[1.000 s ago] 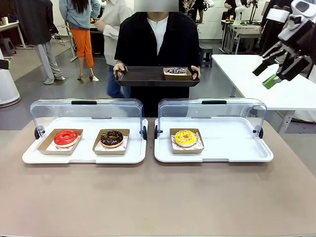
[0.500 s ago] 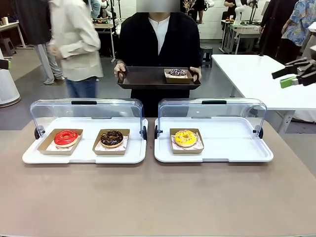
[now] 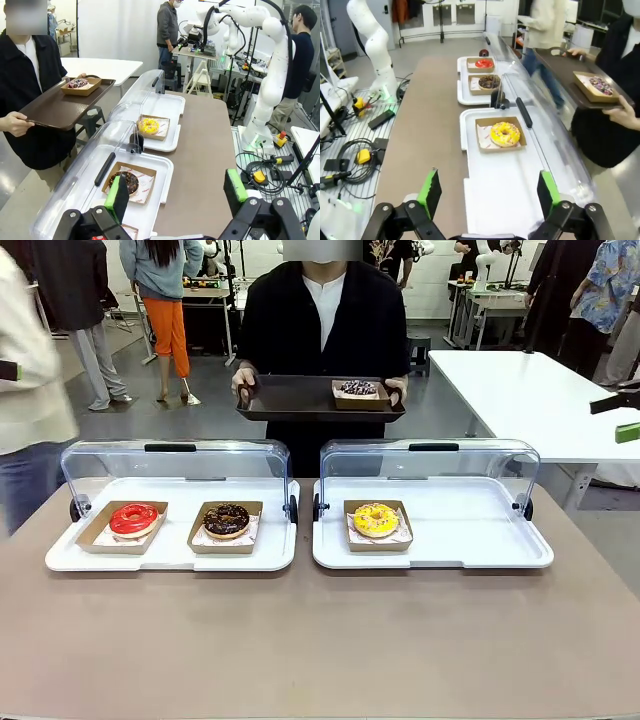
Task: Provide the desired donut to the person.
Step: Pick up and lift the Paper togo box containing the Donut pointed at by the person.
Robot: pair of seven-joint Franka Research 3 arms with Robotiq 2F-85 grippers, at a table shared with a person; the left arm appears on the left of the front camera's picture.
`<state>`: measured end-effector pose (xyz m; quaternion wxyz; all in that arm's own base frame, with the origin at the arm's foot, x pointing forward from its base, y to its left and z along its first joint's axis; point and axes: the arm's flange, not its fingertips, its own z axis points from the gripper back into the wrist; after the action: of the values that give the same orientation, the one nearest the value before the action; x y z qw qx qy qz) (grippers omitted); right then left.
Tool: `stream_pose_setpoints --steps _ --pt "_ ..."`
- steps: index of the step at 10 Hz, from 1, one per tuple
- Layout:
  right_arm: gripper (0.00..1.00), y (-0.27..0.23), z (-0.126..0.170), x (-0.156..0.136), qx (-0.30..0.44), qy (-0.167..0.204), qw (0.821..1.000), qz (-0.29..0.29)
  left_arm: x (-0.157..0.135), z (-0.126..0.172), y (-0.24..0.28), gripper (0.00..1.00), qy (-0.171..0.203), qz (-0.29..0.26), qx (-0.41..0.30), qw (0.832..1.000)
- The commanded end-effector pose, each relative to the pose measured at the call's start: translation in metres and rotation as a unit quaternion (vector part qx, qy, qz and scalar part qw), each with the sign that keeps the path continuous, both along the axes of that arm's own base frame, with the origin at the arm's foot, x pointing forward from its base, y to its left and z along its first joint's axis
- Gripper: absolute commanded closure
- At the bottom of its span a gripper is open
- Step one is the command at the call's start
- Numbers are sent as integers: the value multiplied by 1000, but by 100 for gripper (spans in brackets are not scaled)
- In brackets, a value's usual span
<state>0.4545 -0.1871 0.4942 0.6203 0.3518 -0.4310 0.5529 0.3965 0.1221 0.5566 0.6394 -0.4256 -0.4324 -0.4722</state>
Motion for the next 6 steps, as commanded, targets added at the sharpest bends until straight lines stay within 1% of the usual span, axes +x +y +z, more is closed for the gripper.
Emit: stream_pose_setpoints --steps 1,3,4,5,6 --pt "0 -12 -3 10 21 -1 1000 -10 0 2 0 0 -5 -2 -6 1000" --pt "0 -18 -9 12 24 12 999 -23 0 2 0 0 -5 -2 -6 1000" --pt "0 -19 -11 11 24 12 999 -25 0 2 0 0 -5 -2 -6 1000" --pt "0 -10 -13 10 3 9 1000 -28 0 2 0 0 -5 -2 -6 1000" --pt "0 -19 -14 7 8 11 1000 -20 0 2 0 0 -5 -2 -6 1000"
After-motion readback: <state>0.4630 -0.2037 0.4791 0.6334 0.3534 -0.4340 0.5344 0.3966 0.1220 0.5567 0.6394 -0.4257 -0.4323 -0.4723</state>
